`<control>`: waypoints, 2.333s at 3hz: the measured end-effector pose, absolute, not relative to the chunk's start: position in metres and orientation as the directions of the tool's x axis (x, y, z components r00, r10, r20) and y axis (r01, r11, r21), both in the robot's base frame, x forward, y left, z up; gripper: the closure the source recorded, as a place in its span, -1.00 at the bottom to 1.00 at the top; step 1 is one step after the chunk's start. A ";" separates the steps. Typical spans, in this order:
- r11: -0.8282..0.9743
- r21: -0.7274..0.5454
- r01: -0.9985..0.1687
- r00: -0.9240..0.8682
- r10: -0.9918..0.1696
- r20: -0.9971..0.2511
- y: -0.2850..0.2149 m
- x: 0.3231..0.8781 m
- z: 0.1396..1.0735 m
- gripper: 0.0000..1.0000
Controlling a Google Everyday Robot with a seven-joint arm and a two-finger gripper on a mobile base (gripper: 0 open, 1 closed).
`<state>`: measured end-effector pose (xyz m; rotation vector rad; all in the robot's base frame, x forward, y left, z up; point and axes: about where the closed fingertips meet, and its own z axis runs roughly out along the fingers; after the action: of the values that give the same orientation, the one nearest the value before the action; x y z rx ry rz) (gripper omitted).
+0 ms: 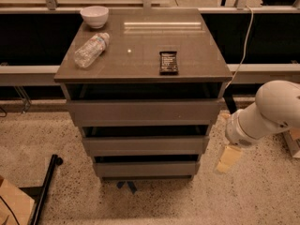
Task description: Open bottom drawer
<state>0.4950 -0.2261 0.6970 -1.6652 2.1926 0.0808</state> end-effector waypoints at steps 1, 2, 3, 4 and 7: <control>0.297 -0.191 -0.936 -0.224 -0.917 -0.331 -0.224 0.494 0.694 -1.00; 0.327 -0.185 -0.927 -0.231 -0.885 -0.404 -0.220 0.500 0.672 -1.00; 0.328 -0.158 -0.931 -0.236 -0.875 -0.424 -0.214 0.511 0.634 -1.00; 0.341 -0.129 -0.931 -0.255 -0.862 -0.439 -0.213 0.528 0.592 -1.00; 0.358 -0.032 -0.933 -0.295 -0.814 -0.500 -0.216 0.528 0.543 -1.00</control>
Offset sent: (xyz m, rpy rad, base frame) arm 0.0148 0.0078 -0.0577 0.1951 -0.0529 -0.0544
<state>0.5276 -0.2161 0.5432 -1.5206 2.1920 0.3703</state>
